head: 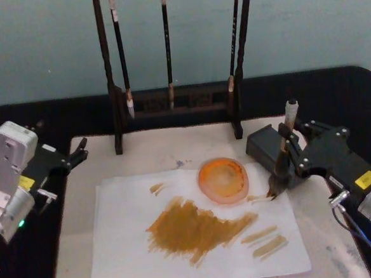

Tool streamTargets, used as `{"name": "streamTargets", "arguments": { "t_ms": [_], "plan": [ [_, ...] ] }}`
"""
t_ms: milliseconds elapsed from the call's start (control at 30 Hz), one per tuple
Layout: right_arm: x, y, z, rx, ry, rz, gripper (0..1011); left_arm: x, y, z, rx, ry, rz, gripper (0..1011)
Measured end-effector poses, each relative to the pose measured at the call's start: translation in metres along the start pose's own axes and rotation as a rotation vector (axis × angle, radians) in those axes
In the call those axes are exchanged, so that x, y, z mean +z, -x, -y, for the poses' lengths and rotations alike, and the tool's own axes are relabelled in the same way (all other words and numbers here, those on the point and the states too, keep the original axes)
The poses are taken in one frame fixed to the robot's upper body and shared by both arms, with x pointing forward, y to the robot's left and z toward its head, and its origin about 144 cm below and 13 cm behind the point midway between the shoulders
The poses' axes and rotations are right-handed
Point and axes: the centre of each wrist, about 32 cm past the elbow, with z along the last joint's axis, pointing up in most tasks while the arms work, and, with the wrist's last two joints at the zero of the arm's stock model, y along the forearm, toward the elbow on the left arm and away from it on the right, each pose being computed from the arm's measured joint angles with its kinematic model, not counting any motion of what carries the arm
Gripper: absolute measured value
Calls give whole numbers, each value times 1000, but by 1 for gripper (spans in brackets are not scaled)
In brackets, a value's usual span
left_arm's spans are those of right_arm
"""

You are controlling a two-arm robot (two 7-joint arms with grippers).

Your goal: Pick up the brush from the inkstone, write on the paper, then place the brush back to its original position.

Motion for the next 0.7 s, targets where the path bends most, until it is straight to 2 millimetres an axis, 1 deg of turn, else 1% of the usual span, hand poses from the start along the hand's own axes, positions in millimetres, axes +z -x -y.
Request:
{"name": "streamTargets", "arguments": {
  "t_ms": [400, 700],
  "plan": [
    [4, 0, 2, -2, 3, 31, 177, 0, 0, 0, 0, 0, 0, 1010],
    [14, -2, -1, 3, -36, 47, 177, 0, 0, 0, 0, 0, 0, 1010]
  ]
}}
